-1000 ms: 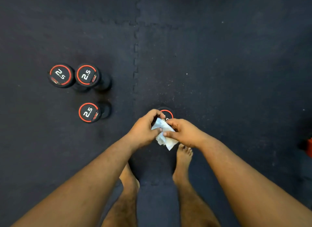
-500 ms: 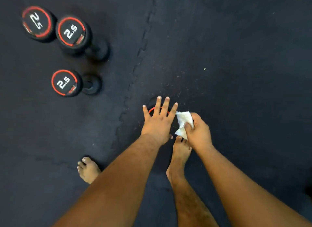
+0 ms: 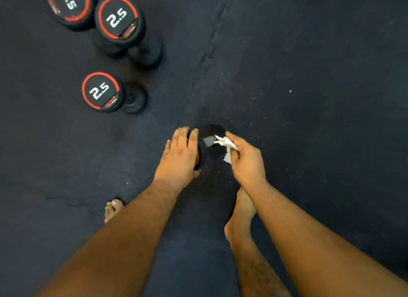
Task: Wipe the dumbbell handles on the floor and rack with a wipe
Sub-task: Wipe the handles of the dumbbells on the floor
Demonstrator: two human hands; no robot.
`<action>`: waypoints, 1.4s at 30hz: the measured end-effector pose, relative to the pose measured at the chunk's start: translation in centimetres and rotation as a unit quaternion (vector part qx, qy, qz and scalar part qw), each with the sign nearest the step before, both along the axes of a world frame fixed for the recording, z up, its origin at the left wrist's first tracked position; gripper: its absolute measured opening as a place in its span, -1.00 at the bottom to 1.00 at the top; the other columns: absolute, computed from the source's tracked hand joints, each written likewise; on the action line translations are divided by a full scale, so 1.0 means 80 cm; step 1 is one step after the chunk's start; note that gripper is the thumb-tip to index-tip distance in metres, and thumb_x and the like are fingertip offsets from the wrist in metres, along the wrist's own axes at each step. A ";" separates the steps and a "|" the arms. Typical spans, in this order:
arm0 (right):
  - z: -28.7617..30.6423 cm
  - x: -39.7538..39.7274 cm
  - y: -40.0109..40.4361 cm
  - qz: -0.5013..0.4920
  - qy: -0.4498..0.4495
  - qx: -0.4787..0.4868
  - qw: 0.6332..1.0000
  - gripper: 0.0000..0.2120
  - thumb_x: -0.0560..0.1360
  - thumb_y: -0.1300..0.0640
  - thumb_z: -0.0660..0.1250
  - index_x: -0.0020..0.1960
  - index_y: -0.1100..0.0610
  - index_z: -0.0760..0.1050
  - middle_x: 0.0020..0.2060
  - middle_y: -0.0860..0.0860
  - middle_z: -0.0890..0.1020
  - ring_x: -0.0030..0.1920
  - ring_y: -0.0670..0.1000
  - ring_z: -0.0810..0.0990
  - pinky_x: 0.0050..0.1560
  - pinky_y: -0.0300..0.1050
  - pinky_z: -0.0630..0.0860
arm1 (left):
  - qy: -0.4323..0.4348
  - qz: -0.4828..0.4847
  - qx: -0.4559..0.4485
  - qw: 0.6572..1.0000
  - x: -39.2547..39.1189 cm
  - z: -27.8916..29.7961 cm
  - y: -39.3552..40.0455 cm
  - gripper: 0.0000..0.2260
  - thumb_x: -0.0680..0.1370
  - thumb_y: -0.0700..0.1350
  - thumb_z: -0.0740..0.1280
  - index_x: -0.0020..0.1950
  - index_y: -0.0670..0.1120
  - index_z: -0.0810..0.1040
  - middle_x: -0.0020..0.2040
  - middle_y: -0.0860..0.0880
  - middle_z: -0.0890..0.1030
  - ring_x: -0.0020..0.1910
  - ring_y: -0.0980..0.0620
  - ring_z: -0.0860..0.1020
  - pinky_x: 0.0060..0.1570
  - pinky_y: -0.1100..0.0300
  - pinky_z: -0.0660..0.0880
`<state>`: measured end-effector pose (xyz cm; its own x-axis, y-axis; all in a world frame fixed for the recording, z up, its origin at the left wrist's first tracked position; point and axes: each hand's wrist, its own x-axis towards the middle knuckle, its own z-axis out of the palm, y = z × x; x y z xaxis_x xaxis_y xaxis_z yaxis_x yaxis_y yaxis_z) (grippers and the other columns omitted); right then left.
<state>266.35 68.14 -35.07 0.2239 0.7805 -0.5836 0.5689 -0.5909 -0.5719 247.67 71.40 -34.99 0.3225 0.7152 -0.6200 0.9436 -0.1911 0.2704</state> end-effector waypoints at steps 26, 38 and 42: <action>-0.149 -0.186 -0.036 0.592 -0.248 0.034 0.766 -0.30 0.67 -0.01 0.10 0.63 0.25 -0.16 0.62 0.23 -0.02 0.62 0.25 -0.11 0.57 0.29 -0.18 | -0.004 0.088 -0.064 0.994 -0.152 -0.119 -0.050 0.16 0.42 0.02 0.58 0.63 -0.21 -0.26 0.66 -0.19 -0.10 0.65 -0.11 -0.08 0.61 0.00 0.00; -0.173 -0.216 0.016 0.572 -0.212 0.009 0.792 -0.45 0.55 0.03 0.28 0.49 0.13 0.26 0.27 0.09 0.51 0.32 0.15 0.46 0.54 0.17 0.17 | 0.001 0.083 -0.107 0.991 -0.158 -0.127 -0.032 0.15 0.39 -0.04 0.61 0.65 -0.18 -0.19 0.67 -0.15 -0.08 0.65 -0.09 -0.09 0.61 -0.03 -0.02; -0.156 -0.202 -0.002 0.563 -0.230 0.019 0.793 -0.31 0.58 0.05 0.24 0.62 0.17 0.04 0.46 0.16 0.36 0.49 0.20 0.29 0.57 0.20 0.08 | -0.003 0.088 -0.130 0.988 -0.161 -0.126 -0.019 0.17 0.36 -0.02 0.63 0.65 -0.16 -0.17 0.67 -0.13 -0.06 0.65 -0.08 -0.07 0.61 -0.04 0.00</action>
<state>250.19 68.02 -47.55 -0.4458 0.6518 -0.6136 0.8774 0.4541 -0.1551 234.76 69.89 -45.05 0.2124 0.5776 -0.7882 0.9540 0.0519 0.2952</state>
